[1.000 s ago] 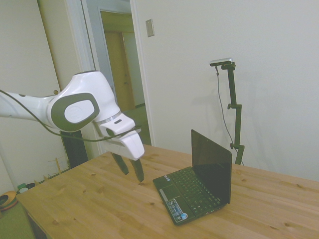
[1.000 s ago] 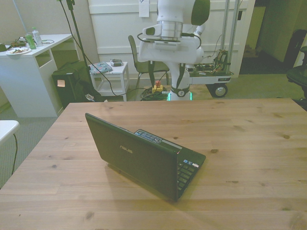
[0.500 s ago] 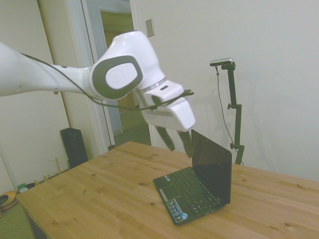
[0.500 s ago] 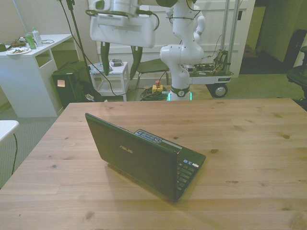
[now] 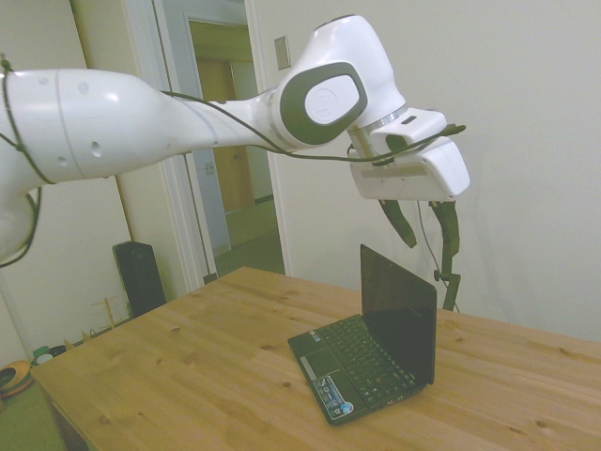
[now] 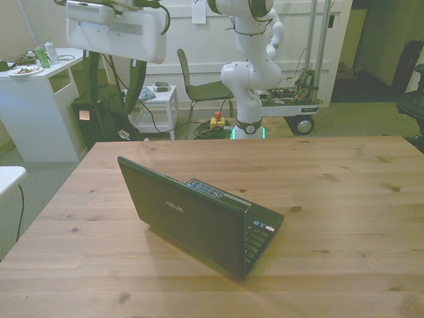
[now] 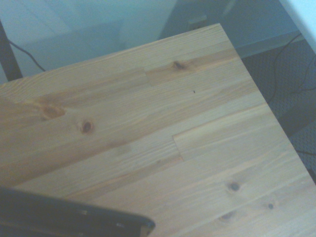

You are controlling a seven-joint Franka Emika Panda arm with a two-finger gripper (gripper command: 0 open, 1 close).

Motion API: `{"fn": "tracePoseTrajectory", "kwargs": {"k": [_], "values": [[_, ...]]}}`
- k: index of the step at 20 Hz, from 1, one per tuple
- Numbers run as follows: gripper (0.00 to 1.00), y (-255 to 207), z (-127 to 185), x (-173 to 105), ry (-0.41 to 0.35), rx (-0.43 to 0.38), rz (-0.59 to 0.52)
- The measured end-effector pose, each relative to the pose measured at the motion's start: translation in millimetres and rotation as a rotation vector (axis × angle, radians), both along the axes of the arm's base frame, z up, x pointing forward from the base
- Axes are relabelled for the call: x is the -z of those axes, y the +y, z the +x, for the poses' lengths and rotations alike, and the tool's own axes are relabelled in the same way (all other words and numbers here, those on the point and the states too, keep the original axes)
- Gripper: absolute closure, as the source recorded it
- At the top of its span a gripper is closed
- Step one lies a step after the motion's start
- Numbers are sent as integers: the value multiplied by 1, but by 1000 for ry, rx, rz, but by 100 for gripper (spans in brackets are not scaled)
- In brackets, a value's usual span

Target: Close the laptop

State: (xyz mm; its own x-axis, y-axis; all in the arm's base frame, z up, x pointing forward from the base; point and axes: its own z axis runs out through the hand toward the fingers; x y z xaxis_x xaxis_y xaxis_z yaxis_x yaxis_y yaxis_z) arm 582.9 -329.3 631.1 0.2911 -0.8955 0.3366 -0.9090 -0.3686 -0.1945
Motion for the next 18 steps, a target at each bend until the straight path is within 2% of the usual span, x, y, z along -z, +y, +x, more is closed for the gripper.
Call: {"fn": "tracePoseTrajectory", "kwargs": {"k": [4, 5, 12, 18], "values": [[0, -7, 37, 16, 14, -4, 2], [100, -5, 46, 18, 16, -10, 6], [100, 15, 87, 23, 21, -53, 22], [100, 24, 100, 42, 28, -74, 54]]}}
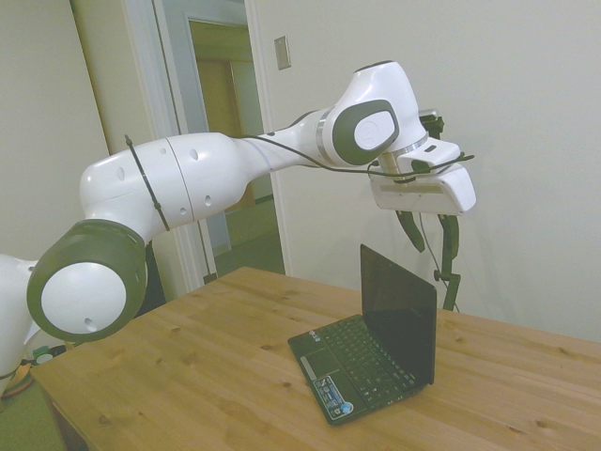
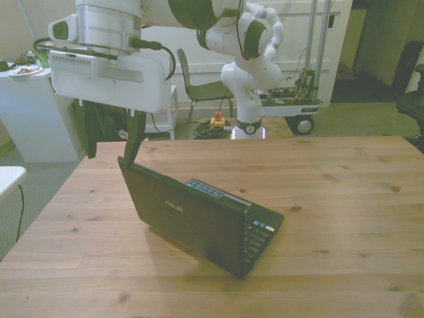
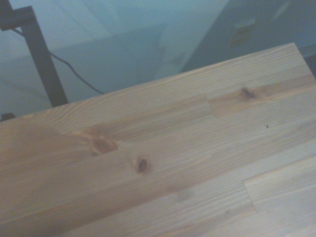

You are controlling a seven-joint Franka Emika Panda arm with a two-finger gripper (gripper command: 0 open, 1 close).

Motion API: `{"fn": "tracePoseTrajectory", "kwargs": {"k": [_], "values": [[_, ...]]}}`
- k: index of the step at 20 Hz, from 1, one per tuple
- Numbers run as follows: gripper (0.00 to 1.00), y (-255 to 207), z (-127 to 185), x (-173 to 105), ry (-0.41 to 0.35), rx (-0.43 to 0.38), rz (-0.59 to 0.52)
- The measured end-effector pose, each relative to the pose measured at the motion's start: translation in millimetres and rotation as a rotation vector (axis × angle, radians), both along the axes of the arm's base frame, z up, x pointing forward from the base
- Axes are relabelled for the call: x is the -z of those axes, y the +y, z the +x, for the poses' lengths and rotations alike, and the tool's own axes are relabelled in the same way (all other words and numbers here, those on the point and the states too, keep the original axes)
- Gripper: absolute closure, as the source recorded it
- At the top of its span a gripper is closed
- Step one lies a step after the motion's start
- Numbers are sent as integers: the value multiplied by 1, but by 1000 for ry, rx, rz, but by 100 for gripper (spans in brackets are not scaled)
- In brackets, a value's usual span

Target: Close the laptop

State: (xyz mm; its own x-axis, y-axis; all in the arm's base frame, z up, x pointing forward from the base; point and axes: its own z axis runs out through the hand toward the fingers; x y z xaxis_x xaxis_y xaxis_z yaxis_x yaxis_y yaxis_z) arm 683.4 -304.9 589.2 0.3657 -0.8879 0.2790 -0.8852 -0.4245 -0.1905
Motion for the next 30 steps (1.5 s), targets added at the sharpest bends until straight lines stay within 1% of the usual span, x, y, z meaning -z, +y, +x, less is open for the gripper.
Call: {"fn": "tracePoseTrajectory", "kwargs": {"k": [6, 12, 17, 19, 22, 25, 30], "values": [[100, 10, 4, 8, 11, -10, 18], [100, 20, 2, 15, 25, -14, 36], [100, 35, 4, 40, 40, -22, 55], [100, 43, 6, 48, 35, -28, 57], [100, 66, 9, 57, 31, -49, 67], [100, 103, 14, 69, 42, -79, 85], [100, 166, 22, 105, 77, -126, 114]]}}
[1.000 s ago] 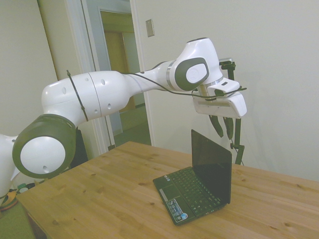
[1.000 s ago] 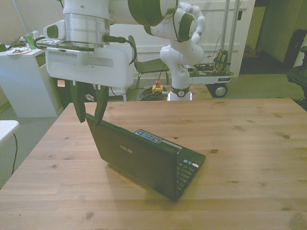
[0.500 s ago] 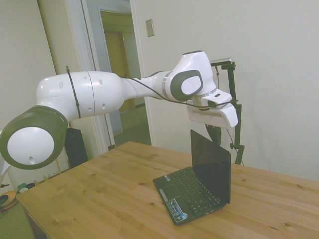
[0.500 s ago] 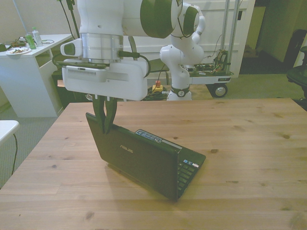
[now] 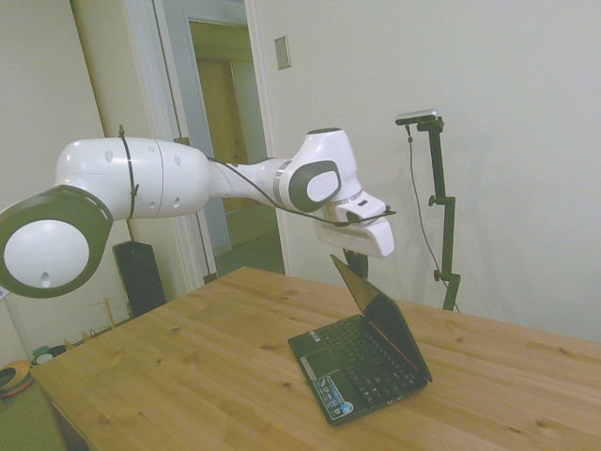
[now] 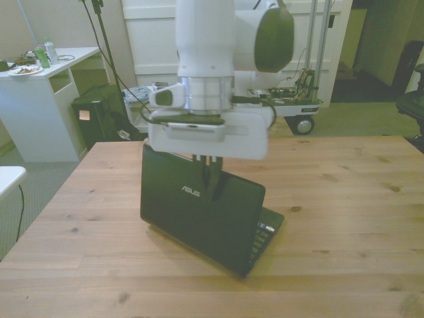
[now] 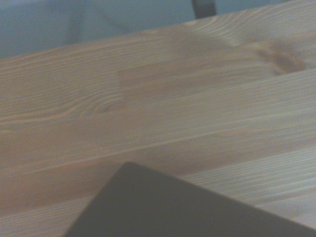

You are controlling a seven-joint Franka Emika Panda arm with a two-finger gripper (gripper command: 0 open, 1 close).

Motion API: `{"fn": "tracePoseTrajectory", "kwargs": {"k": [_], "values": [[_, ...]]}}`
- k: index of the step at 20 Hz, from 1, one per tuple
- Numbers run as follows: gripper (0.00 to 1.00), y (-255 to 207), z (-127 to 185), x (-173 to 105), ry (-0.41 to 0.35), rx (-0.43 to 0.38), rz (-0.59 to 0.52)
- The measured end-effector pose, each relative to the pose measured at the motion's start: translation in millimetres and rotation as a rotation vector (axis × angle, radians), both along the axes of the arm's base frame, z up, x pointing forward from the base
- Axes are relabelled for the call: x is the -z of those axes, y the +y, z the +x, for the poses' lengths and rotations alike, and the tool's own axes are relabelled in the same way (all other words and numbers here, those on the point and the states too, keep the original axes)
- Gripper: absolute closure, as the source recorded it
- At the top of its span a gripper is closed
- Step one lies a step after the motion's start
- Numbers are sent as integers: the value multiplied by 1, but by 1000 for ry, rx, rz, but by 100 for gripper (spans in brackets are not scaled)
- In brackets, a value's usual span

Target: Close the laptop

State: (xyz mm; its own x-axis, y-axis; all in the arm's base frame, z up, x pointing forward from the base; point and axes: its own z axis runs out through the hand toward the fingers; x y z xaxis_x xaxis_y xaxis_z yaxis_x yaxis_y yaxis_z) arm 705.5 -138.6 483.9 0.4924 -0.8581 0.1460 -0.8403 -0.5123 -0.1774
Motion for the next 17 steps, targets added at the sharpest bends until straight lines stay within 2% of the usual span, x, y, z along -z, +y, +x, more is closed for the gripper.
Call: {"fn": "tracePoseTrajectory", "kwargs": {"k": [6, 10, 13, 15, 17], "values": [[100, 55, -16, 39, 64, -47, 37], [100, 67, -50, 69, 122, -52, 52], [100, 58, -83, 89, 141, -31, 54], [100, 46, -105, 86, 130, -6, 59], [100, 37, -120, 59, 94, 6, 64]]}}
